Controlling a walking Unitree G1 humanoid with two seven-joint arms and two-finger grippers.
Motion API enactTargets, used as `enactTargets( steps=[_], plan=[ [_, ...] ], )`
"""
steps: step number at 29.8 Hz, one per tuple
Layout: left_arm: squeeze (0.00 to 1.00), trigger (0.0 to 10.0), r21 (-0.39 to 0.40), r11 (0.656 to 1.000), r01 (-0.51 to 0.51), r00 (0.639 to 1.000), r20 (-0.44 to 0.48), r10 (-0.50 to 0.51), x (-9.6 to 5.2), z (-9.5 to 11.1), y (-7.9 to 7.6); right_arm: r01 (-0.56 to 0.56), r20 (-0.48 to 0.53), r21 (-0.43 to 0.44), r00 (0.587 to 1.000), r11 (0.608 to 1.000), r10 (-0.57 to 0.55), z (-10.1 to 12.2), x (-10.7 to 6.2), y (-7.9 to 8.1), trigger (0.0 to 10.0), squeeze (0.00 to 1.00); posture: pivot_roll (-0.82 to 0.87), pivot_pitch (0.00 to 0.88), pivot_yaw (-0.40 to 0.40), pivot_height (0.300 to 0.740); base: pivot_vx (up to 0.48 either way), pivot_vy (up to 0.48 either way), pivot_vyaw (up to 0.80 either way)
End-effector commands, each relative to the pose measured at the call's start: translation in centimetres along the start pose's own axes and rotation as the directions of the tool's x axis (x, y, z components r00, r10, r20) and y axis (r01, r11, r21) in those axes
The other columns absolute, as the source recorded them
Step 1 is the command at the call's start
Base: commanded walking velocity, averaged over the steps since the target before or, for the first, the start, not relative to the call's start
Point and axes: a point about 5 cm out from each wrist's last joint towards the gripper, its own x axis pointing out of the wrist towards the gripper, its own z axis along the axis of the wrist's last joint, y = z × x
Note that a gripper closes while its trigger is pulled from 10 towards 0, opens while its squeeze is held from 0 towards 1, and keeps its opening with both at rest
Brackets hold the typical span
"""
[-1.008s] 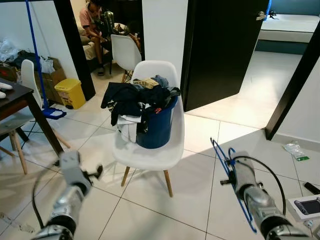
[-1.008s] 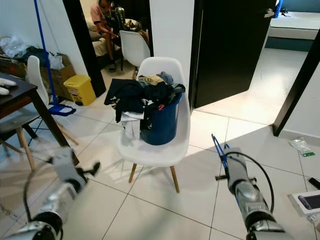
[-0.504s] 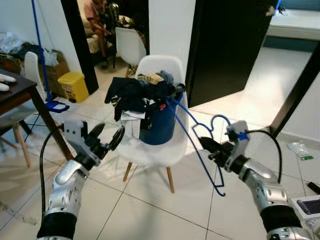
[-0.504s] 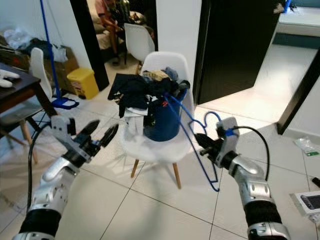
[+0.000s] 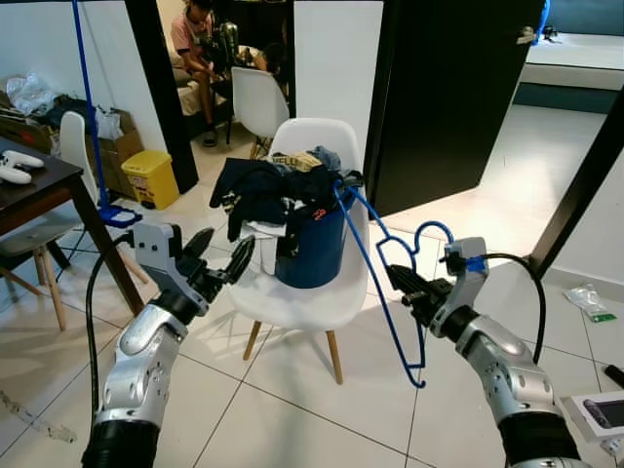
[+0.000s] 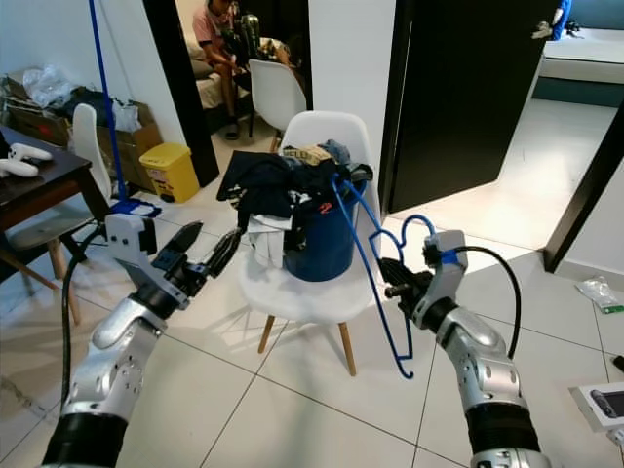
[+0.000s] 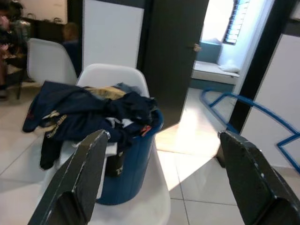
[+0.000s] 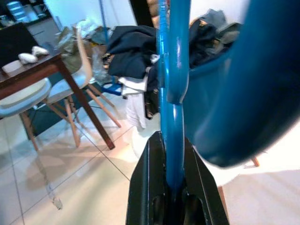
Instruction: Hang hanger
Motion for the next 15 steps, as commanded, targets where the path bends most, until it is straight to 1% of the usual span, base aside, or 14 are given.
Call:
enactTargets(
  steps=[1, 2, 4, 5, 7, 8, 10, 12, 15],
  plan=[
    [0.00, 10.0, 0.007, 1.000, -0.020, 1.000, 0.009, 0.020, -0.2, 0.2, 0.2, 0.004, 0.020, 0.018, 1.000, 1.000, -0.004, 0.0, 0.1, 0.2, 10.0, 0.00, -0.03, 0.000, 0.007, 0.740, 0.000, 0.000, 0.00],
    [0.00, 10.0, -0.011, 0.999, -0.033, 0.999, 0.012, 0.033, -0.7, 0.2, 0.1, 0.000, 0.048, 0.051, 0.999, 0.999, -0.002, 0.2, -0.1, 0.3, 10.0, 0.00, -0.03, 0.000, 0.007, 0.740, 0.000, 0.000, 0.00],
    [0.00, 10.0, -0.011, 0.999, -0.033, 0.999, 0.012, 0.033, -0.7, 0.2, 0.1, 0.000, 0.048, 0.051, 0.999, 0.999, -0.002, 0.2, -0.1, 0.3, 10.0, 0.00, -0.03, 0.000, 0.007, 0.740, 0.000, 0.000, 0.00],
    [0.00, 10.0, -0.027, 0.999, -0.022, 1.000, 0.018, 0.022, -0.9, 0.3, -0.3, -0.011, 0.089, 0.093, 0.996, 0.996, 0.002, 0.5, -0.1, 0.5, 10.0, 0.00, -0.03, 0.000, 0.004, 0.740, 0.480, 0.000, 0.00],
    [0.00, 10.0, -0.027, 0.999, -0.022, 1.000, 0.018, 0.022, -0.9, 0.3, -0.3, -0.011, 0.089, 0.093, 0.996, 0.996, 0.002, 0.5, -0.1, 0.5, 10.0, 0.00, -0.03, 0.000, 0.004, 0.740, 0.480, 0.000, 0.00],
    [0.00, 10.0, -0.037, 0.999, 0.000, 1.000, 0.021, 0.000, -0.9, 0.5, -0.9, -0.031, 0.118, 0.130, 0.993, 0.991, 0.016, 0.9, -0.1, 0.9, 10.0, 0.00, -0.03, 0.000, 0.001, 0.740, 0.480, 0.000, 0.00],
    [0.00, 10.0, -0.037, 0.999, 0.000, 1.000, 0.021, 0.000, -0.9, 0.5, -0.9, -0.031, 0.118, 0.130, 0.993, 0.991, 0.016, 0.9, -0.1, 0.9, 10.0, 0.00, -0.03, 0.000, 0.001, 0.740, 0.480, 0.000, 0.00],
    [0.00, 10.0, -0.035, 0.999, 0.038, 0.999, 0.017, -0.037, -0.4, 0.8, -1.8, -0.067, 0.131, 0.151, 0.990, 0.986, 0.047, 1.6, 0.0, 1.7, 10.0, 0.00, -0.04, 0.000, 0.008, 0.740, 0.480, 0.000, 0.00],
    [0.00, 10.0, -0.033, 0.998, 0.047, 0.999, 0.011, -0.046, -0.3, 0.9, -1.9, -0.077, 0.125, 0.154, 0.991, 0.985, 0.058, 1.7, 0.0, 2.0, 10.0, 0.00, -0.04, 0.000, 0.008, 0.740, 0.480, 0.000, 0.00]
  ],
)
